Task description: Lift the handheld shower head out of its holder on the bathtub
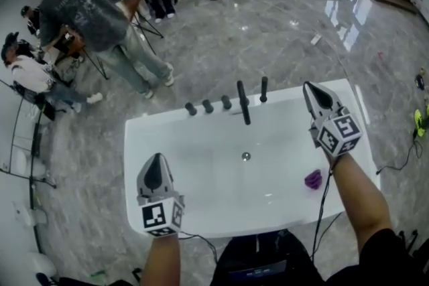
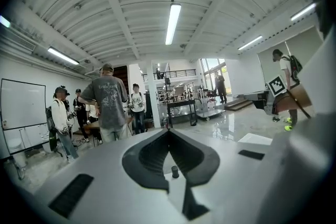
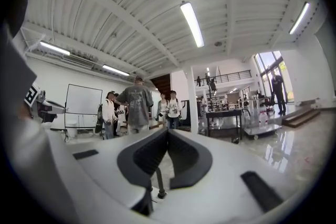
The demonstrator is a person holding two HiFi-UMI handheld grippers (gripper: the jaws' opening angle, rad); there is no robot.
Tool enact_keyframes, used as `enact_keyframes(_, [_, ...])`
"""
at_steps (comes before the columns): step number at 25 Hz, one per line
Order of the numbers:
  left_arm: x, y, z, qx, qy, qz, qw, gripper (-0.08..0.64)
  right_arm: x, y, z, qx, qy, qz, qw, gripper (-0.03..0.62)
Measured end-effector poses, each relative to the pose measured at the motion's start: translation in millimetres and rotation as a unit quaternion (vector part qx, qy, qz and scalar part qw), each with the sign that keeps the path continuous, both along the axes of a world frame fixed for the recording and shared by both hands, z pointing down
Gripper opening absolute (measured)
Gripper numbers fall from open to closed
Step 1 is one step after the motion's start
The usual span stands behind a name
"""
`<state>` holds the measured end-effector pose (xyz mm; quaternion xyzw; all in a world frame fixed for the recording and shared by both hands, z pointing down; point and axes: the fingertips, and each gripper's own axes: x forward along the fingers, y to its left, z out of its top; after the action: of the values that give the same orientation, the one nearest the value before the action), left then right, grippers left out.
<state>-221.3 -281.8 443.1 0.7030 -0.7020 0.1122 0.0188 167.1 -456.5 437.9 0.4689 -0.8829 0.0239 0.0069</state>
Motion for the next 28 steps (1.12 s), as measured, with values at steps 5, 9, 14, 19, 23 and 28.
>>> enact_keyframes(5, [-1,-17,18,-0.009,0.004,-0.003,0.9999,0.009,-11,-21,32,-0.017,-0.006,-0.004,1.000,0.005])
enact_keyframes(9, [2,-32,31,-0.014,-0.001,-0.001,0.9999,0.009,-19,-35,56,-0.025,-0.009,-0.008,1.000,0.005])
enact_keyframes(14, [6,-52,48,-0.015,-0.001,0.001,0.9999,0.009,-27,-52,83,-0.035,-0.012,-0.011,0.999,0.005])
enact_keyframes(19, [13,-73,63,0.000,0.017,0.006,0.9998,0.009,-39,-65,114,-0.044,-0.010,-0.016,0.999,0.005])
enact_keyframes(23, [18,-92,79,0.001,0.030,0.014,0.9995,0.009,-46,-76,130,-0.050,-0.016,-0.016,0.998,0.005])
enact_keyframes(28, [26,-121,88,0.005,0.017,0.036,0.9992,0.009,-57,-95,152,-0.051,-0.004,-0.018,0.999,0.005])
